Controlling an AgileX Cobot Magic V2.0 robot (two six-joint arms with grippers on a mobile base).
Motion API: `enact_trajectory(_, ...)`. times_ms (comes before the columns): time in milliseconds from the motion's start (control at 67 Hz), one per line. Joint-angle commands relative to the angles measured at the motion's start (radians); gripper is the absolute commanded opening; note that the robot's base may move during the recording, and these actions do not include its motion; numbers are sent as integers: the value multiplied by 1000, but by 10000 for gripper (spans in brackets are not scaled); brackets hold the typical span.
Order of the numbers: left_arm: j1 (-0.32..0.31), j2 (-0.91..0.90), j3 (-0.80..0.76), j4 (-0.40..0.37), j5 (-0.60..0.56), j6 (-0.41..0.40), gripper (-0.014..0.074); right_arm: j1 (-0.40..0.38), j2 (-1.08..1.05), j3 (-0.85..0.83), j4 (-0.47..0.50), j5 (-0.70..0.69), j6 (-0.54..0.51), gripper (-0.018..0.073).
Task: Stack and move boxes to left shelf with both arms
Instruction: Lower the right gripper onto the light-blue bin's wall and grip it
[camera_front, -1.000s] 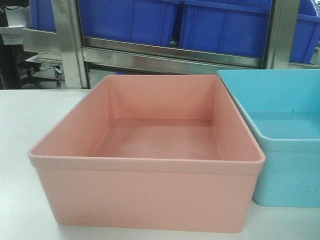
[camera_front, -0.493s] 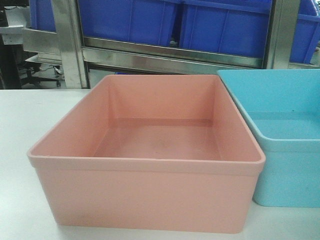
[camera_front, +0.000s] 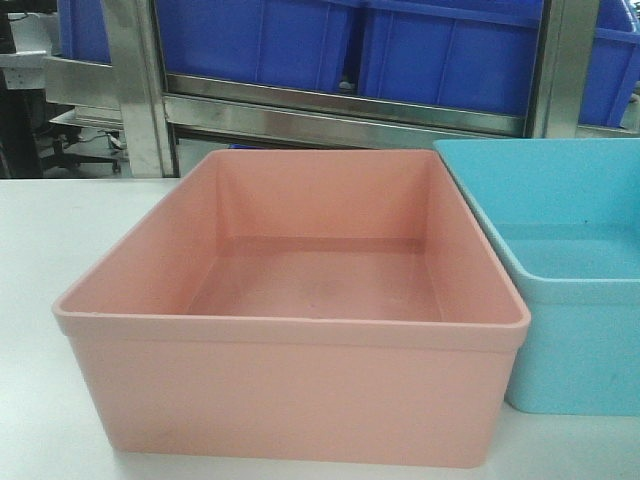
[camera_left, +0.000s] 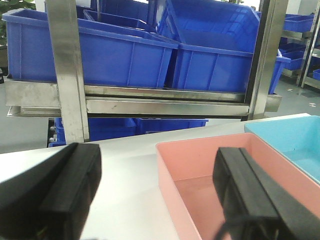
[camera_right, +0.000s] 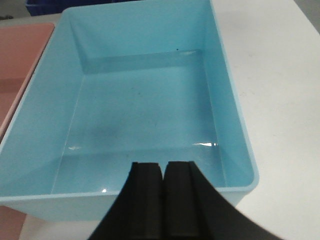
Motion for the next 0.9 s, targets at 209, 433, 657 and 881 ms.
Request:
enact_trajectory(209,1,5,-29,-27,-22,5,384,2,289,-171,39,-80,-6,58)
enact_trajectory(433,1,5,-29,-27,-22,5,384,1,496,-349,41,37,-6,60)
enact_trajectory(657,1,5,-29,-27,-22,5,384,-34,702,-528,41,137,-6,311)
enact_trajectory(881,1,5,-29,-43,-23,5,384,-159,876,-718,50,306,-81,452)
